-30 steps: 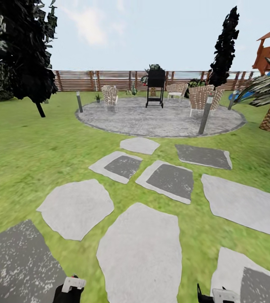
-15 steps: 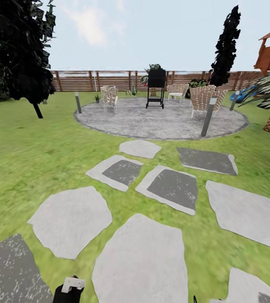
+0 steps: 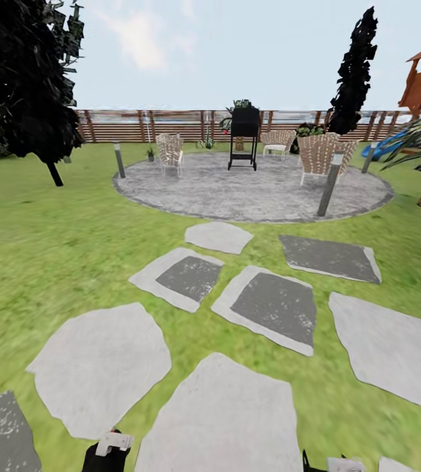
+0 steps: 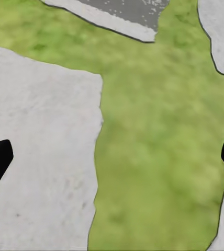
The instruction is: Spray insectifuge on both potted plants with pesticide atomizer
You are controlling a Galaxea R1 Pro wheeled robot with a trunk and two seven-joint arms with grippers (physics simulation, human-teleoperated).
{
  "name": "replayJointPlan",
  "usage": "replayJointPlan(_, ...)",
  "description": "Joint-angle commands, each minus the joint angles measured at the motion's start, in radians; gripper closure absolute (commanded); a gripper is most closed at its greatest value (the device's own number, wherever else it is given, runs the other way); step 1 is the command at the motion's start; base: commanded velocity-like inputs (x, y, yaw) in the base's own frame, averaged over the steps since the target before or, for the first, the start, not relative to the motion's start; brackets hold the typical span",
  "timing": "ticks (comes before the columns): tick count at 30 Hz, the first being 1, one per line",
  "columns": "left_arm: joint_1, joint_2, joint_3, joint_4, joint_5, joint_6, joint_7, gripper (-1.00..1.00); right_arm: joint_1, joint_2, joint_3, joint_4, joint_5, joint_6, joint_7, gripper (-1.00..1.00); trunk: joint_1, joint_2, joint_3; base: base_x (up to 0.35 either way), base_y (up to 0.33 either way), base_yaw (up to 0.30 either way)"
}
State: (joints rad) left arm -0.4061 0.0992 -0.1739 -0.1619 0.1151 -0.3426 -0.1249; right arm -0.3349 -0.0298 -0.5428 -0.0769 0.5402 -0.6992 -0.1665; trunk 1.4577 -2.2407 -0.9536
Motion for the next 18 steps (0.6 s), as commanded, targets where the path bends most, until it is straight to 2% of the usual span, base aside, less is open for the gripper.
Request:
replayJointPlan(1,-0.001,0.001,-0.006,0.001,0.011,-0.003,-0.004,1.0,-0.001,0.0,-0.003,-0.009,0.011,-0.003,-0.006,-1.0,0.0,0.0,-0.001,0.34,0.0,0.0)
replayJointPlan(14,-0.001,0.001,-0.006,0.001,0.013,-0.003,-0.004,1.0,-0.001,-0.012,0.004,-0.022,0.017,-0.006,-0.001,-1.0,0.0,0.0,-0.001,0.34,0.0,0.012)
replayJointPlan(16,-0.001,0.002,-0.006,0.001,0.055,-0.004,-0.004,1.0,-0.001,-0.011,0.004,-0.021,0.017,-0.005,-0.001,-1.0,0.0,0.0,-0.002,0.34,0.0,0.226)
replayJointPlan(18,-0.001,0.002,-0.006,0.001,0.068,-0.004,-0.004,1.0,-0.001,-0.009,0.004,-0.021,0.017,-0.006,-0.001,-1.0,0.0,0.0,-0.004,0.34,0.0,0.239)
